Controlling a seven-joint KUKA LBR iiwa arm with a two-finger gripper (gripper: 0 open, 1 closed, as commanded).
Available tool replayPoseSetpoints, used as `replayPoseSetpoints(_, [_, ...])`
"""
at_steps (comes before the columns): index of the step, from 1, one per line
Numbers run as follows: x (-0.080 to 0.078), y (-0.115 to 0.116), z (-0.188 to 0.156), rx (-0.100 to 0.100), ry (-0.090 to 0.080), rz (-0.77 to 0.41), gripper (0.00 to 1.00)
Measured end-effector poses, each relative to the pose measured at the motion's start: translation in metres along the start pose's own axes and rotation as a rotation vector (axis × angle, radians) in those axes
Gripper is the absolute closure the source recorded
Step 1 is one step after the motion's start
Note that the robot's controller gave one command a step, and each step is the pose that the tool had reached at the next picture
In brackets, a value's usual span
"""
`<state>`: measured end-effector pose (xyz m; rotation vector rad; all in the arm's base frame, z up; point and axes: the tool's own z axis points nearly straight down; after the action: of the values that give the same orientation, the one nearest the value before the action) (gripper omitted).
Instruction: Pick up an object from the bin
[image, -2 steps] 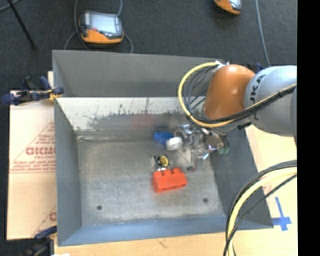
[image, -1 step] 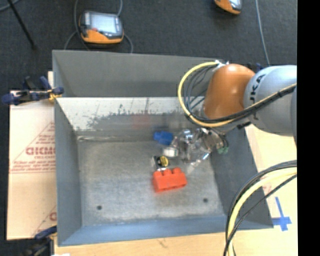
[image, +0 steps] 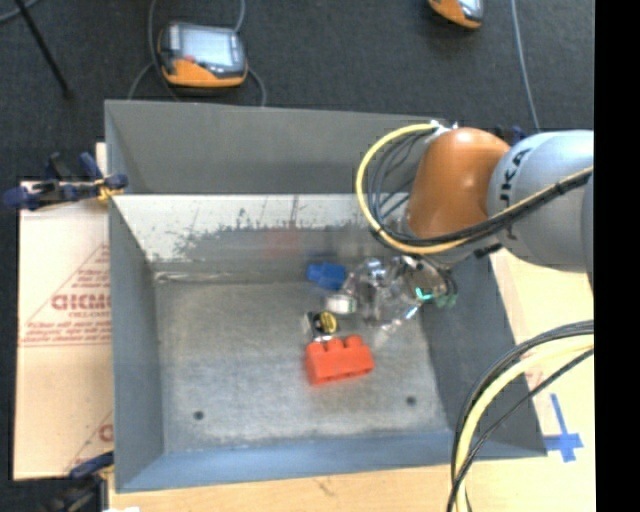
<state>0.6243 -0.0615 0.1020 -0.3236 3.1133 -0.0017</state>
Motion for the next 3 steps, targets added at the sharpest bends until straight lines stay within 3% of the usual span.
replayPoseSetpoints(1, [0.055, 0.066, -0.005, -0.004, 0.008, -0.017, 0.00])
replayPoseSetpoints(2, [0.083, 0.069, 0.005, -0.004, 0.008, -0.160, 0.00])
replayPoseSetpoints(3, [0.086, 0.034, 0.012, 0.001, -0.008, -0.311, 0.00])
